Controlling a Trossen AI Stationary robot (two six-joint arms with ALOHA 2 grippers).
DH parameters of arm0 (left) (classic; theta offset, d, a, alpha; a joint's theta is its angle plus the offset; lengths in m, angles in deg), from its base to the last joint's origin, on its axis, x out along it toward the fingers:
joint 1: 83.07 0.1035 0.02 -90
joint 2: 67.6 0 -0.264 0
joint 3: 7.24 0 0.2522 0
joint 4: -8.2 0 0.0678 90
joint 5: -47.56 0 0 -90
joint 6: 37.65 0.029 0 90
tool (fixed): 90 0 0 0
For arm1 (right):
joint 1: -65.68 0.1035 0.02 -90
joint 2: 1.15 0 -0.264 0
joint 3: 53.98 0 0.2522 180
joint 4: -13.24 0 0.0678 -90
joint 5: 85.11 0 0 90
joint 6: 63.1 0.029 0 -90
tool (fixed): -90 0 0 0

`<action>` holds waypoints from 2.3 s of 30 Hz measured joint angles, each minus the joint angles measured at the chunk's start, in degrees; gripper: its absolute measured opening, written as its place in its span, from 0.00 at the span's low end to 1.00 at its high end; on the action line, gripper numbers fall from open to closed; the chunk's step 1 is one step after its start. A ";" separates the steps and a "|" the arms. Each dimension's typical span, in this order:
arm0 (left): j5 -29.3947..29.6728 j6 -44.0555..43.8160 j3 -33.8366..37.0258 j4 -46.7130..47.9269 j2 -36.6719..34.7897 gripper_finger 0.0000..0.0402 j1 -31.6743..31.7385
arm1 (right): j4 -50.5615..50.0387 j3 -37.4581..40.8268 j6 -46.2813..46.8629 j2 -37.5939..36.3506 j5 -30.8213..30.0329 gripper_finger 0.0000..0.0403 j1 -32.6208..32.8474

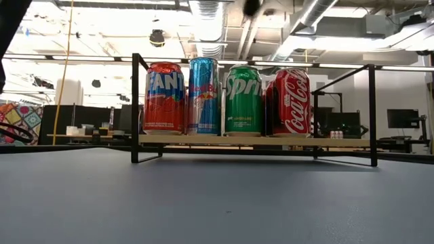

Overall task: Place canned beverage on shelf
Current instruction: Return to Home Position

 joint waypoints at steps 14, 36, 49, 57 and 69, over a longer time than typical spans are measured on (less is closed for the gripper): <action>-2.11 7.23 -24.78 22.50 -13.56 0.02 -5.54 | -2.96 -19.29 -36.66 -0.89 -1.54 0.70 -10.12; -2.46 16.11 -1.11 24.16 -33.33 0.02 -15.74 | 16.37 -23.41 -65.10 -16.82 4.73 0.70 -23.30; -0.87 -2.09 45.62 -6.97 -68.87 0.02 -19.05 | 39.15 4.32 -62.97 -35.11 3.70 0.70 -26.26; 0.16 -4.46 50.44 -5.93 -78.77 0.02 -19.02 | 53.11 22.59 -67.12 -50.81 3.68 0.70 -26.22; 0.77 3.12 50.44 -3.19 -83.33 0.02 -19.04 | 55.85 38.63 -67.56 -72.17 -0.64 0.70 -26.19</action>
